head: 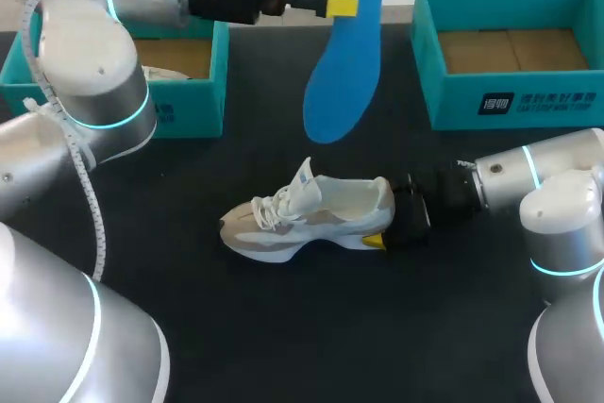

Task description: Take the shoe out of the shoebox, open the shoe tongue, remove and reinsert the insole, then place the shoe into the shoebox

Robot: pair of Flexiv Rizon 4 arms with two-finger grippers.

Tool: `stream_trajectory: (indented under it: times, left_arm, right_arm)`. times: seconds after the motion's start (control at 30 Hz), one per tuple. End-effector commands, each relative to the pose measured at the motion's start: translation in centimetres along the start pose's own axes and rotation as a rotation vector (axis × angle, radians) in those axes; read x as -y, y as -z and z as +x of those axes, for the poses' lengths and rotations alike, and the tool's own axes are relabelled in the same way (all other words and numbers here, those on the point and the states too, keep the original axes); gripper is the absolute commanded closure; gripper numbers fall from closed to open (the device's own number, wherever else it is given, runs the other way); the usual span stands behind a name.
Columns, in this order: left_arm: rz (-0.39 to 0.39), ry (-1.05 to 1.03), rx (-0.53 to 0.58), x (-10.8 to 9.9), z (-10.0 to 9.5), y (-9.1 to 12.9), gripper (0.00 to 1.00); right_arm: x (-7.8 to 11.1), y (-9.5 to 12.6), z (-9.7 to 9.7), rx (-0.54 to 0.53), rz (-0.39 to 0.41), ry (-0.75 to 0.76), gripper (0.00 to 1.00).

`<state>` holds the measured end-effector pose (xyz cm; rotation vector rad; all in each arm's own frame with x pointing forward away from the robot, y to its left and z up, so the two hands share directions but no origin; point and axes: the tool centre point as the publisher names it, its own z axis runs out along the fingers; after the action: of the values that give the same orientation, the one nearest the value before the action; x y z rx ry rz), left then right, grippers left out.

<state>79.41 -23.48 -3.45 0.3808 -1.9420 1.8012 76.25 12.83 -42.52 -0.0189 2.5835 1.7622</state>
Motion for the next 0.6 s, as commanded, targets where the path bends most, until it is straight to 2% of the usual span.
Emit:
stream_trajectory:
  times: [0.03, 0.1, 0.23, 0.4, 0.6]
  left_arm:
    - [0.042, -0.013, -0.515, -0.1, -0.5, 0.2, 1.00]
    - [0.081, 0.008, -0.480, 0.3, -0.6, 0.4, 1.00]
    - [0.153, -0.026, -0.314, 0.8, -1.0, 0.8, 1.00]
    - [0.161, -0.146, -0.109, 1.1, -1.4, 1.2, 1.00]
    - [0.161, -0.146, -0.109, 1.1, -1.4, 1.2, 1.00]
  right_arm:
    - [0.3, -0.5, -0.1, 0.002, 0.003, 0.000, 1.00]
    - [0.3, -0.5, -0.1, 0.002, 0.003, 0.000, 1.00]
    - [0.3, -0.5, -0.1, 0.002, 0.003, 0.000, 1.00]
    - [0.3, -0.5, -0.1, 0.002, 0.003, 0.000, 1.00]
    - [0.3, -0.5, -0.1, 0.002, 0.003, 0.000, 1.00]
